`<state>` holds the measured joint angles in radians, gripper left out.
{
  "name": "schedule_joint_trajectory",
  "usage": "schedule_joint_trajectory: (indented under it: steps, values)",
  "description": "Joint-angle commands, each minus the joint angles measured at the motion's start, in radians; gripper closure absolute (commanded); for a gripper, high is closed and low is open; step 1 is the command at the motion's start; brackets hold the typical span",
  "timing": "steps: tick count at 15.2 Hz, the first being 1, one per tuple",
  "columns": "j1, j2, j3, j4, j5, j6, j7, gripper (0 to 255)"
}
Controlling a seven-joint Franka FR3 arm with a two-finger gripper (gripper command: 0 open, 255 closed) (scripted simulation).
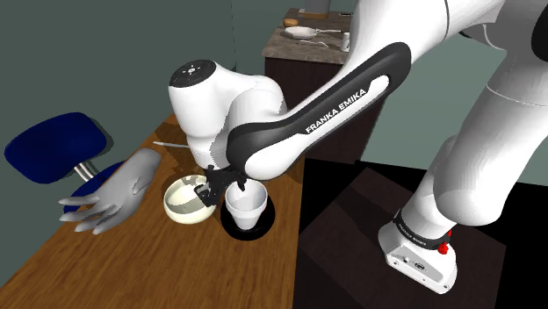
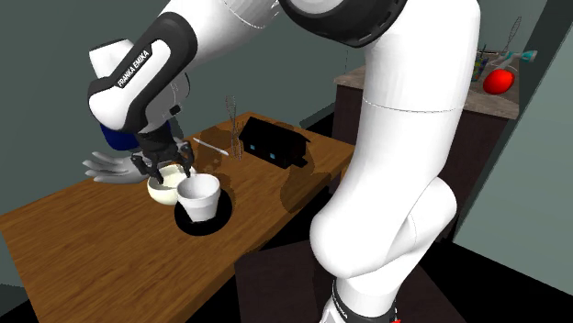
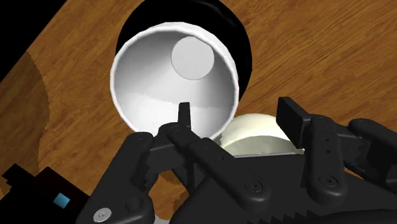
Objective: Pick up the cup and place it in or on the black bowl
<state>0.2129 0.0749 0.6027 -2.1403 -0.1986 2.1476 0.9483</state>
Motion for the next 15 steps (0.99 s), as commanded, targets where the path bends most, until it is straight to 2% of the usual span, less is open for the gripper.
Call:
schedule_joint_trajectory:
  steps: [1, 4, 8, 15]
  values:
    - [0.000, 0.000, 0.000, 0.000, 0.000, 0.000, 0.000, 0]
    - [0.000, 0.000, 0.000, 0.000, 0.000, 0.000, 0.000, 0]
    - [0.001, -0.057, 0.008, 0.074, 0.050, -0.118, -0.034, 0]
    - [0.002, -0.057, 0.008, 0.074, 0.050, -0.118, -0.034, 0]
